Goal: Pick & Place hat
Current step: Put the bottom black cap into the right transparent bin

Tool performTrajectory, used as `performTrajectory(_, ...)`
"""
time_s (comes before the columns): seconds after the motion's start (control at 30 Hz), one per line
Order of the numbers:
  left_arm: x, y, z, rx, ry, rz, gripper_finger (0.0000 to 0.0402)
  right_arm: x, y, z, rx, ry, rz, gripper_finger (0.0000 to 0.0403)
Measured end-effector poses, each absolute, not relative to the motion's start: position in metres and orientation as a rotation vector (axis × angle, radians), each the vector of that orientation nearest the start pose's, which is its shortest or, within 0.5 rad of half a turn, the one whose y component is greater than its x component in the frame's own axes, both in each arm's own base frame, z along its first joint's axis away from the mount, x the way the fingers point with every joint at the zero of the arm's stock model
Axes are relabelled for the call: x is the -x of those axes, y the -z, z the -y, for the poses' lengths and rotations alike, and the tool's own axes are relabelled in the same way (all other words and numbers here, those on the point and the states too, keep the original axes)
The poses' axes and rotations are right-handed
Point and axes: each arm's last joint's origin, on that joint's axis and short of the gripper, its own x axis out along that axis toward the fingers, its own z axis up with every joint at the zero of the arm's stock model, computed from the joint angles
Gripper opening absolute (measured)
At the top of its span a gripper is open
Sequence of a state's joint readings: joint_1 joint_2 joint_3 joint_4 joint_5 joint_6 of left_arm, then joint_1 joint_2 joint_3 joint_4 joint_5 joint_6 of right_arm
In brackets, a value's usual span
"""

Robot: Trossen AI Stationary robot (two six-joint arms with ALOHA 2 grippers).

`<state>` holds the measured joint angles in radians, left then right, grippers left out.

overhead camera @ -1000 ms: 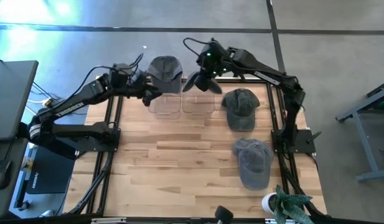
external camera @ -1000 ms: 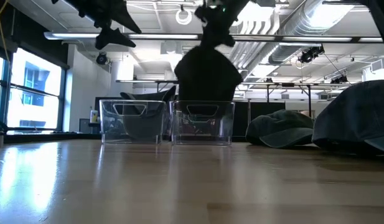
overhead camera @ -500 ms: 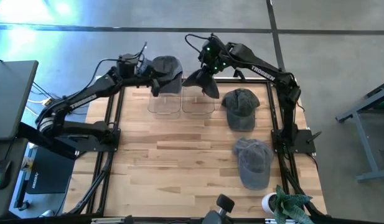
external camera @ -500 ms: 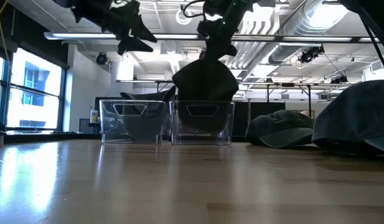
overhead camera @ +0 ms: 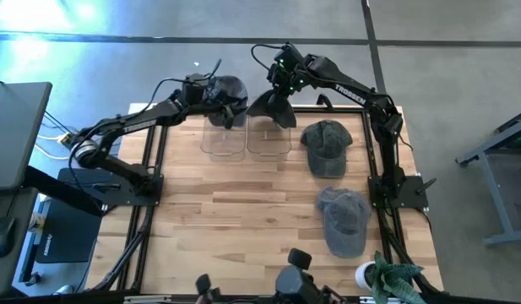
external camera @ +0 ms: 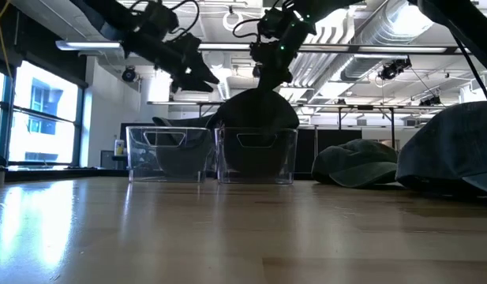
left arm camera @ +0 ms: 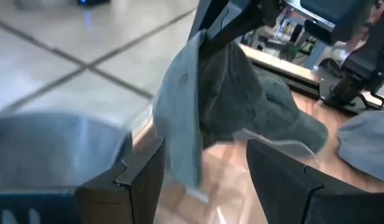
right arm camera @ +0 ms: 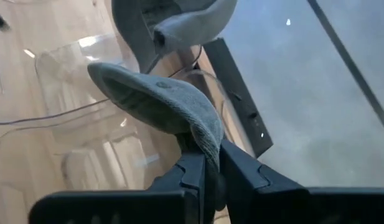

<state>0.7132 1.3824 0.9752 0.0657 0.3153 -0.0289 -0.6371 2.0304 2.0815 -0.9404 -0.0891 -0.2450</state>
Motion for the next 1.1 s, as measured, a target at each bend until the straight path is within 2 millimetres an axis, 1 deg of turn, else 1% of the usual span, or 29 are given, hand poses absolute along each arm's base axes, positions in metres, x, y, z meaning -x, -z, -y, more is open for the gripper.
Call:
performTrajectory(0.13, -0.255, -0.279, -0.206, 0.133, -0.349, -0.23, 0.0219, -0.352, -0.339, 0.265, -0.098, 0.336, -0.856, 0.0033)
performTrajectory(0.3, -0.275, -0.26, -0.212, 0.11, -0.338, -0.201, 0.0219, -0.35, -0.34, 0.269, -0.093, 0.277, -0.822, 0.0026)
performTrajectory(0.37, -0.282, -0.256, -0.212, 0.099, -0.372, -0.199, 0.0219, -0.349, -0.34, 0.27, -0.09, 0.262, -0.819, 0.0031)
performTrajectory(0.47, -0.288, -0.249, -0.21, 0.101, -0.478, -0.248, 0.0219, -0.348, -0.34, 0.271, -0.107, 0.223, -0.806, 0.0039)
performTrajectory(0.53, -0.292, -0.251, -0.208, 0.091, -0.542, -0.262, 0.0219, -0.348, -0.34, 0.271, -0.11, 0.211, -0.801, 0.0038)
performTrajectory(0.67, -0.295, -0.252, -0.205, 0.105, -0.557, -0.32, 0.0211, -0.348, -0.34, 0.27, -0.108, 0.174, -0.792, 0.0028)
performTrajectory(0.77, -0.294, -0.251, -0.206, 0.112, -0.577, -0.349, 0.0193, -0.348, -0.34, 0.269, -0.104, 0.167, -0.791, 0.0027)
performTrajectory(0.9, -0.292, -0.249, -0.207, 0.116, -0.649, -0.384, 0.0161, -0.348, -0.34, 0.269, -0.104, 0.164, -0.794, 0.0041)
performTrajectory(1.0, -0.292, -0.249, -0.208, 0.121, -0.652, -0.381, 0.0131, -0.348, -0.339, 0.269, -0.11, 0.163, -0.802, 0.0044)
performTrajectory(1.1, -0.292, -0.249, -0.207, 0.158, -0.656, -0.37, 0.0093, -0.347, -0.339, 0.268, -0.12, 0.168, -0.809, 0.0046)
